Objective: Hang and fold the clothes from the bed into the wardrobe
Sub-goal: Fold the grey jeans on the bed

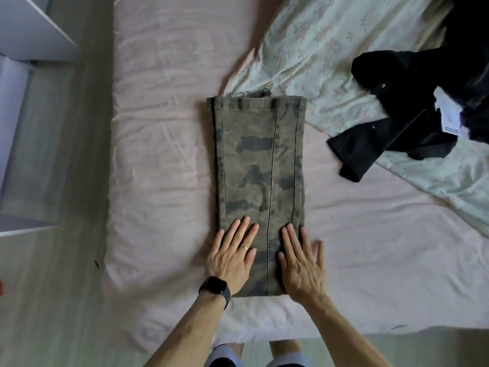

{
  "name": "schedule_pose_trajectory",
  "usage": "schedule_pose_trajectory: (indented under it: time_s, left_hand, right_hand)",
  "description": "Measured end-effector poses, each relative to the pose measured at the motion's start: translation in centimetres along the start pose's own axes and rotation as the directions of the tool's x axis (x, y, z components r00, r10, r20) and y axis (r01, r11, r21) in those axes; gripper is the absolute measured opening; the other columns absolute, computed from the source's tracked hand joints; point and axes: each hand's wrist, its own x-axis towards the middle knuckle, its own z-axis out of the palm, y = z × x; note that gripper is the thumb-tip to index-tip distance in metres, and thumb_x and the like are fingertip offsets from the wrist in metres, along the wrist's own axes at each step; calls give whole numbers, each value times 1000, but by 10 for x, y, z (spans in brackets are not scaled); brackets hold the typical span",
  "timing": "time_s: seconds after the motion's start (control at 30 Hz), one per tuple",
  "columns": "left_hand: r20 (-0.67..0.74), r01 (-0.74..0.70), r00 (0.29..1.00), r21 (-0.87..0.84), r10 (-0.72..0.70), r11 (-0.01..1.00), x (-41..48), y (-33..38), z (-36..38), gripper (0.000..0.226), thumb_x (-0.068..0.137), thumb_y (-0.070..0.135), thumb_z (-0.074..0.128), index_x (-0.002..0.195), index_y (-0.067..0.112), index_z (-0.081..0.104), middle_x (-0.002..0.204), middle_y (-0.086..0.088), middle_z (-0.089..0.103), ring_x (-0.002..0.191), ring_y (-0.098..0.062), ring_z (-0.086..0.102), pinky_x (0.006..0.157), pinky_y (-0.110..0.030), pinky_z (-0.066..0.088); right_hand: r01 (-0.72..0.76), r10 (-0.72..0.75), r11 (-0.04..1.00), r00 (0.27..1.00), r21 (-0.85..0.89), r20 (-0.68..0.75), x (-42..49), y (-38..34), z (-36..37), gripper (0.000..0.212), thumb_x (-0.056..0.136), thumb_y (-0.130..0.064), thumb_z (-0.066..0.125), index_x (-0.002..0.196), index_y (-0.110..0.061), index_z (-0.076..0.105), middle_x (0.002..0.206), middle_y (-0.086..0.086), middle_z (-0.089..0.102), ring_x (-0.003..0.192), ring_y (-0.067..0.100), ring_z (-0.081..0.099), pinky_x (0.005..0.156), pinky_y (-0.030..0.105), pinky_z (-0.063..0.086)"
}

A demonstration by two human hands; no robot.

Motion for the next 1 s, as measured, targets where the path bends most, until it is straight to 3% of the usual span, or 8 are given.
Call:
schedule_pose_trajectory:
  time_s: [0.17,0.3,0.53,0.63,0.7,0.87,0.93,1.0]
  left_hand:
    - [-122,-18,992,57,25,998,-2,1,-2,64,100,46,37,159,29,18,168,-2,8,154,-23,6,122,-53,10]
    - [-135,3,991,66,6,998,25,-6,-12,66,99,48,37,159,30,17,168,0,4,155,-24,2,122,-54,7]
    - [-119,-2,993,87,12,996,40,-18,3,65,97,54,34,158,37,17,167,5,9,154,-22,7,119,-57,2]
    - [-88,18,996,117,-8,993,35,-17,-8,64,100,53,31,159,37,13,167,7,6,154,-19,3,119,-56,-7]
    - [-84,13,996,119,-3,993,21,-15,-16,64,101,51,30,160,30,13,168,3,4,154,-19,1,119,-53,-10]
    - [-152,-154,974,96,167,983,-59,-1,1,70,97,56,39,157,19,30,166,-7,16,153,-30,11,122,-56,12]
    - [-130,-196,968,127,212,972,-89,4,15,80,92,58,48,158,18,26,166,-11,15,152,-38,10,120,-57,15]
    - [-113,-156,978,182,178,971,-97,9,18,83,88,43,57,159,16,21,165,-16,14,151,-42,11,119,-59,20]
  right_hand:
    - [-32,35,999,990,23,-140,-13,-15,6,61,102,-34,33,159,-16,21,168,-1,12,155,21,8,122,59,8]
    - [86,-67,994,970,72,-232,13,-42,-7,61,104,-37,29,161,-23,13,169,1,8,156,21,4,124,53,2]
    - [68,-75,997,985,-46,-154,72,-17,-4,59,104,-56,23,159,-38,11,168,-8,6,154,8,0,122,59,1]
    - [-47,46,999,986,-3,-161,59,-21,-2,63,104,-57,24,160,-35,5,168,-7,-3,154,11,-7,121,56,-9]
    - [-114,118,993,986,36,-120,36,-14,2,65,103,-57,18,160,-31,-1,168,-4,-11,154,15,-14,122,57,-7]
    - [-16,20,1000,982,25,-187,-55,2,26,68,103,-50,24,160,-15,16,168,8,6,155,25,2,122,59,11]
    - [71,-66,997,975,16,-210,-82,4,35,70,101,-51,32,160,-16,20,168,8,10,155,24,6,122,59,13]
    - [168,-171,985,967,-31,-186,-97,7,39,76,96,-49,48,160,-18,20,168,7,10,155,24,7,122,58,13]
